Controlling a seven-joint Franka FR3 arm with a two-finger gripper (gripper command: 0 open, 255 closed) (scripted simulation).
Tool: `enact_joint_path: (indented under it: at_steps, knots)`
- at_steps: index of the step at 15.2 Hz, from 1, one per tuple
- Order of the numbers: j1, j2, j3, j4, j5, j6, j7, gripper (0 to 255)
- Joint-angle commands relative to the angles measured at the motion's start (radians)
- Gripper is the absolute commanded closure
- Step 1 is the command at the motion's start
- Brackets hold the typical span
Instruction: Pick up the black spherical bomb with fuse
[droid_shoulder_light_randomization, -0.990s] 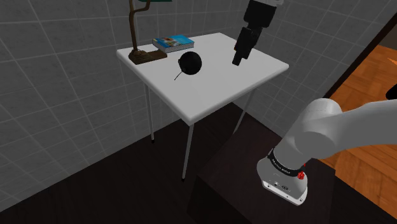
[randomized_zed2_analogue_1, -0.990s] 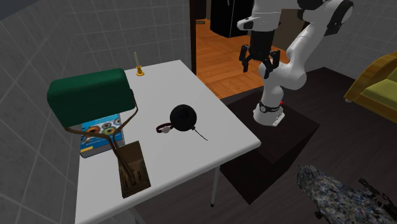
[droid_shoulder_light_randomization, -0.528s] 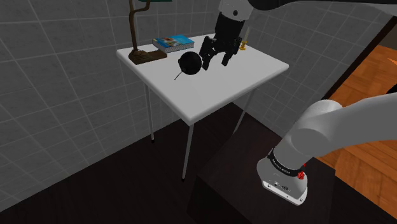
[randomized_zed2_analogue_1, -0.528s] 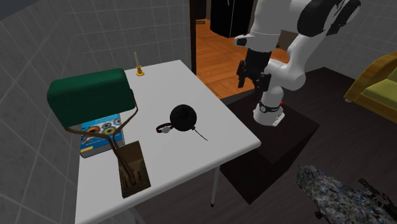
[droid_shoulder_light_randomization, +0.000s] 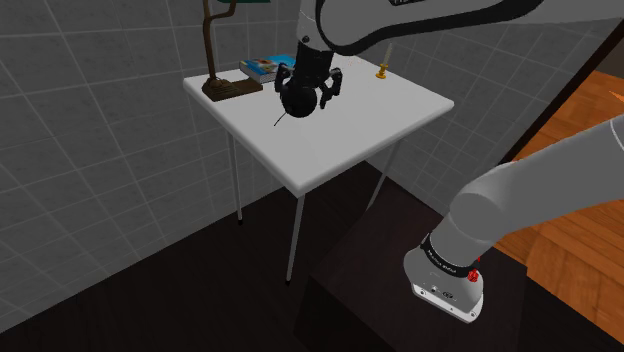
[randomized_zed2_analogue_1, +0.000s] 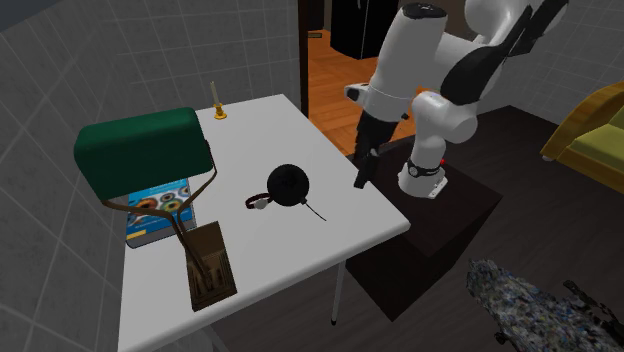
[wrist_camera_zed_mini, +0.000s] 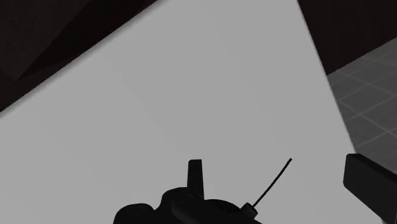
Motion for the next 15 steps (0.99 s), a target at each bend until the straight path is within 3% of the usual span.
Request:
enact_joint_path:
  at_steps: [1, 5, 9, 15]
  knots:
    - [-0.054, 0.073, 0.053, 0.038, -0.057, 0.038, 0.149, 0]
    - [-0.156, 0.229, 0.141, 0.133, -0.211, 0.072, 0.440, 0]
    - [-0.213, 0.390, 0.179, 0.244, -0.390, 0.054, 0.733, 0]
    - [-0.209, 0.432, 0.174, 0.215, -0.440, 0.105, 0.794, 0]
